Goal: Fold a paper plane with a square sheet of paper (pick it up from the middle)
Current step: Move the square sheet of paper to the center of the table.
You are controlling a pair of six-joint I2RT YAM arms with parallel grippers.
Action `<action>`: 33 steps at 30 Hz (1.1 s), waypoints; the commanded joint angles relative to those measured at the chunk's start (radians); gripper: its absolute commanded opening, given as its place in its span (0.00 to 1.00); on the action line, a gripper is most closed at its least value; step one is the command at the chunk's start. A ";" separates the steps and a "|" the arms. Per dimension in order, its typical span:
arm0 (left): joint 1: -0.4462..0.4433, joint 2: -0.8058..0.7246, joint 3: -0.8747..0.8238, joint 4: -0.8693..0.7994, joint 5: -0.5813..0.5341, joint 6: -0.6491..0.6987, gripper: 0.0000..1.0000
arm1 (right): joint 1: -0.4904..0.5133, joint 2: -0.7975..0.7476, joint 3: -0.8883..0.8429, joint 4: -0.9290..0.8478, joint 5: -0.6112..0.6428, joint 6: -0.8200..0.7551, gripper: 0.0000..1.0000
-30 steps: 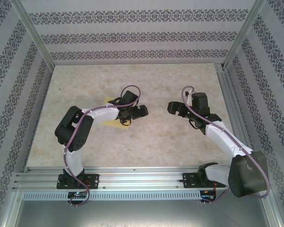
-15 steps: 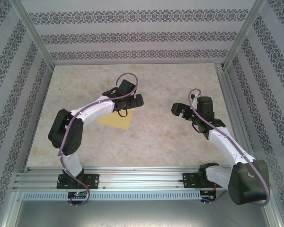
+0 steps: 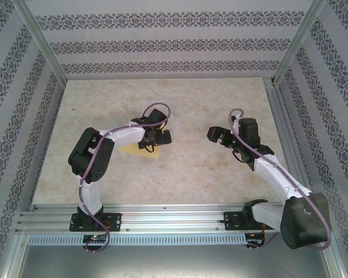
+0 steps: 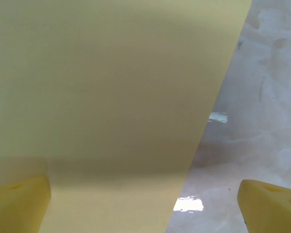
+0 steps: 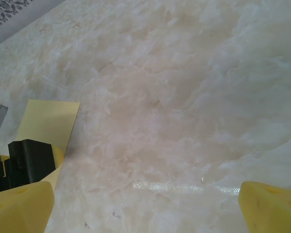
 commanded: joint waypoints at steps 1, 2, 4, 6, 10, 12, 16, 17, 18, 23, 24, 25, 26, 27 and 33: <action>-0.046 0.016 -0.042 0.037 0.088 -0.074 1.00 | 0.006 -0.033 0.005 -0.010 0.015 0.002 0.98; -0.058 0.015 -0.044 0.038 0.086 -0.082 1.00 | 0.005 -0.042 0.002 -0.015 0.018 0.001 0.98; -0.082 0.016 -0.042 0.045 0.098 -0.098 1.00 | 0.005 -0.055 -0.004 -0.023 0.027 -0.004 0.98; -0.111 0.020 -0.031 0.059 0.109 -0.116 1.00 | 0.005 -0.069 -0.011 -0.031 0.038 -0.012 0.98; -0.172 0.054 0.002 0.103 0.153 -0.168 1.00 | 0.002 -0.092 -0.016 -0.062 0.072 -0.027 0.98; -0.204 0.082 0.037 0.131 0.181 -0.187 1.00 | -0.004 -0.106 -0.018 -0.085 0.097 -0.029 0.98; -0.261 0.149 0.141 0.134 0.206 -0.221 1.00 | -0.032 -0.133 -0.019 -0.139 0.142 -0.019 0.98; -0.273 0.162 0.164 0.138 0.206 -0.233 1.00 | -0.045 -0.139 -0.019 -0.159 0.151 -0.012 0.98; -0.283 0.169 0.175 0.156 0.206 -0.256 1.00 | -0.058 -0.143 -0.016 -0.177 0.156 -0.001 0.98; -0.298 0.147 0.208 0.237 0.220 -0.301 1.00 | -0.095 -0.111 0.015 -0.246 0.090 0.026 0.98; -0.297 0.132 0.215 0.228 0.213 -0.290 1.00 | -0.095 -0.093 0.029 -0.253 0.055 0.026 0.98; -0.296 0.105 0.217 0.217 0.193 -0.271 1.00 | -0.093 -0.067 0.043 -0.257 0.013 0.026 0.98; -0.293 0.072 0.215 0.198 0.161 -0.249 1.00 | -0.089 -0.036 0.058 -0.263 -0.017 0.035 0.97; -0.287 0.036 0.207 0.178 0.132 -0.229 1.00 | -0.080 -0.008 0.071 -0.264 -0.031 0.052 0.95; -0.174 -0.121 0.069 0.144 0.069 -0.059 1.00 | 0.020 0.168 0.105 -0.121 -0.066 0.156 0.83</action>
